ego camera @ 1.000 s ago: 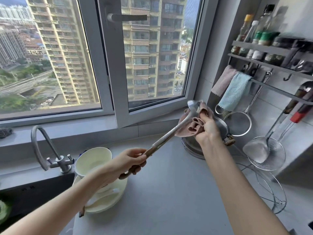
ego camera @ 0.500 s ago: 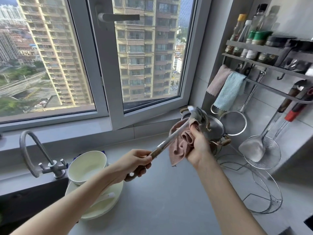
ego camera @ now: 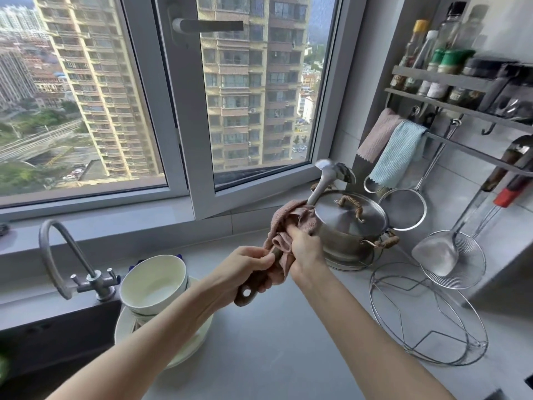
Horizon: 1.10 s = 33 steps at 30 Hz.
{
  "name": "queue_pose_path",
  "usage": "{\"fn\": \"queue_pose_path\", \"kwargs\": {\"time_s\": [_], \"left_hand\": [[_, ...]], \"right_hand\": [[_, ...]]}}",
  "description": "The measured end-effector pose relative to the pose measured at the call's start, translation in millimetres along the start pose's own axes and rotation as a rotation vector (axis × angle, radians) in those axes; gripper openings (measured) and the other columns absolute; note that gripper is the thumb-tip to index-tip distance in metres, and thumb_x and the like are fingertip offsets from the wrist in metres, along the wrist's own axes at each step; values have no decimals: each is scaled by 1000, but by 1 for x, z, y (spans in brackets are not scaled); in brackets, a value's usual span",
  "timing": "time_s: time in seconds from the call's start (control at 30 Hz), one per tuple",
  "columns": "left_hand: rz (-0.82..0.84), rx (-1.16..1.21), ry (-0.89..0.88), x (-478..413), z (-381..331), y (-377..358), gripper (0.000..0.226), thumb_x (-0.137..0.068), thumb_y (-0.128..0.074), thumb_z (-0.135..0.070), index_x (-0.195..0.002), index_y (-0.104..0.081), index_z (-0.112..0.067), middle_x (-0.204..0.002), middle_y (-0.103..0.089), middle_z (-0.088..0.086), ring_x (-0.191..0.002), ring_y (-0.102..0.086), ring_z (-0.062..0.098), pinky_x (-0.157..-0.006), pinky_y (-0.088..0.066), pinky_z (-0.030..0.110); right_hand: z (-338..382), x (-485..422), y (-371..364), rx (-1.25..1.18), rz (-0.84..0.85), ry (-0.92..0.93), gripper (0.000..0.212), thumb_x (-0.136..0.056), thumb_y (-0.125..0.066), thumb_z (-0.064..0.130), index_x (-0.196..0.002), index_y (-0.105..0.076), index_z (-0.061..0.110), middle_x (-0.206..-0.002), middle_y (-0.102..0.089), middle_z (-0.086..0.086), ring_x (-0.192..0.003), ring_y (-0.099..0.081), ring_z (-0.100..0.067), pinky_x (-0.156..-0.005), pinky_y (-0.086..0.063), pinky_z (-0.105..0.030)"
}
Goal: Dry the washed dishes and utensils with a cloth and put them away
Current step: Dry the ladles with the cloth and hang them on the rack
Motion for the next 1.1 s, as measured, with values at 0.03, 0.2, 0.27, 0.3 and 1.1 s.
{"fn": "queue_pose_path", "kwargs": {"time_s": [0.03,0.2,0.27,0.3,1.1], "left_hand": [[31,-43,32,0,2,1,24,-97,-47,-15,-87,-63,0,-83,-65,20,-62,-59,22,-57,-49,27],[-346,-311,38,-1,-32,69,36,-95,-46,-42,-105,-59,-10,-113,-64,16,-97,-63,24,-89,-53,39],[-403,-268,-48,-4,-54,70,57,-88,-52,-52,-129,-44,-14,-121,-57,14,-101,-61,24,-83,-55,37],[-401,-201,-64,-8,-60,66,72,-82,-58,-57,-137,-35,-15,-123,-55,13,-99,-63,24,-79,-56,37],[-370,195,58,-3,-19,57,17,-95,-45,2,-111,-47,8,-79,-64,22,-51,-68,24,-47,-58,37]], "right_hand": [[2,1,2,23,7,14,21,-91,-59,0,-72,-53,5,-37,-47,2,-29,-44,-6,-35,-42,-15],[25,-1,26,697,54,327,18,-93,-59,16,-75,-56,16,-53,-57,1,-41,-55,-12,-42,-46,-26],[35,10,18,1329,61,606,15,-97,-48,28,-92,-60,19,-79,-68,-9,-75,-66,-33,-64,-51,-37],[34,19,12,1568,71,719,14,-96,-46,23,-100,-59,18,-89,-68,-12,-85,-64,-37,-67,-47,-36],[97,84,10,1539,209,952,91,-77,-27,74,-151,-11,24,-135,-56,-7,-120,-54,-34,-82,-39,-36]]}}
Point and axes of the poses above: each hand's wrist, its own x-axis away from the middle knuckle, its own y-axis out of the back of the hand, z = x × y, the point moved 9 cm from there along -x, towards the middle knuckle
